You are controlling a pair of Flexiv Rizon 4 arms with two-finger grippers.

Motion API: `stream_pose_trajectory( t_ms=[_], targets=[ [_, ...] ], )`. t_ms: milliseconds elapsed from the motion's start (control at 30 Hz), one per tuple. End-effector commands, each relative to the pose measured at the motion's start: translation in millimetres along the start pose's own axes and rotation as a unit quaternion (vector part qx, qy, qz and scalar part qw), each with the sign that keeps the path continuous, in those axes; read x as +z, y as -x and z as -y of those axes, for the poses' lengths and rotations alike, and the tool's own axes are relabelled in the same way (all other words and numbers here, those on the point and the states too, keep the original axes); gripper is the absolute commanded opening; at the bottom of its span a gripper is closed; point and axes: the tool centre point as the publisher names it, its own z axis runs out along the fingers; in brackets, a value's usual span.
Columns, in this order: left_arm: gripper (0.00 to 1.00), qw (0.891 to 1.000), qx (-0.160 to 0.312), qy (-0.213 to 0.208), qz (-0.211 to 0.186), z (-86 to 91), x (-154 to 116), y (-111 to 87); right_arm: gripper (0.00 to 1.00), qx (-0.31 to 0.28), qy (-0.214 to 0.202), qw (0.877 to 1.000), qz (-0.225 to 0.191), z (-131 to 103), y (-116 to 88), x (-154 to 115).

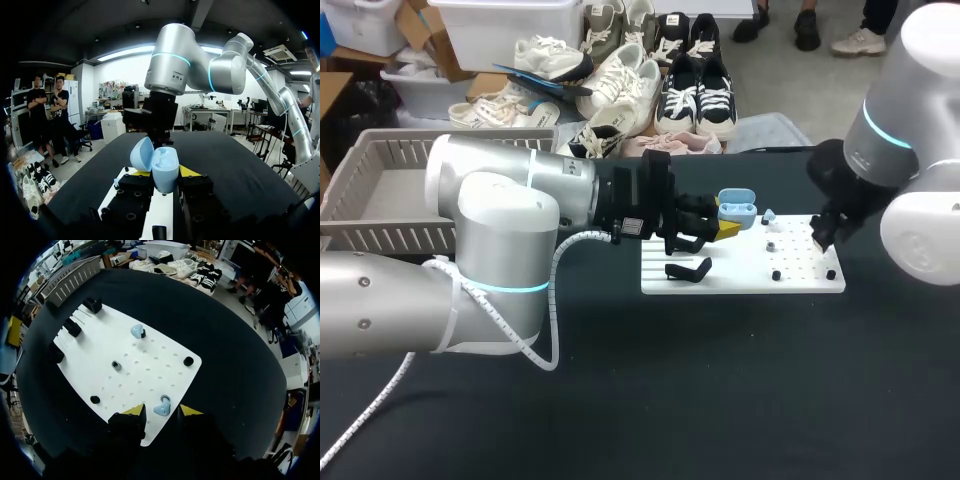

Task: Pick up each earbud case from the left stands, insert the matching earbuds, close the lid, and place the case in the box.

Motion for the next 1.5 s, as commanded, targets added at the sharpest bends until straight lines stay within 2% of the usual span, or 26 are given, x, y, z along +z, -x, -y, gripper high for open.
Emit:
stream_pose_trajectory(
  t_ms=[33, 367, 500, 567, 767, 833, 900, 1500],
  targets=[
    [0.0, 1.0, 0.0, -0.001, 0.001, -0.6, 0, -0.5, 0.38, 0.002, 0.0, 1.0, -0.003, 0, 1, 2],
    [0.0, 1.0, 0.0, -0.001, 0.001, -0.6, 0, -0.5, 0.33, 0.006, 0.003, 1.0, -0.006, 0, 1, 5],
    [0.0, 1.0, 0.0, -0.001, 0.001, -0.6, 0, -0.5, 0.27, 0.007, 0.003, 1.0, -0.006, 0, 2, 5],
    [0.0, 1.0, 0.0, -0.001, 0.001, -0.6, 0, -0.5, 0.21, 0.007, 0.002, 1.0, -0.006, 0, 2, 5],
    [0.0, 1.0, 0.0, -0.001, 0.001, -0.6, 0, -0.5, 0.18, 0.007, 0.002, 1.0, -0.007, 0, 3, 6],
    [0.0, 1.0, 0.0, -0.001, 0.001, -0.6, 0, -0.5, 0.12, 0.008, 0.002, 1.0, -0.007, 0, 3, 6],
    [0.0, 1.0, 0.0, -0.001, 0.001, -0.6, 0, -0.5, 0.0, 0.009, 0.001, 1.0, -0.007, 0, 3, 6],
    [0.0, 1.0, 0.0, -0.001, 0.001, -0.6, 0, -0.5, 0.0, 0.014, 0.006, 1.0, 0.004, -5, 0, -20]
  ],
)
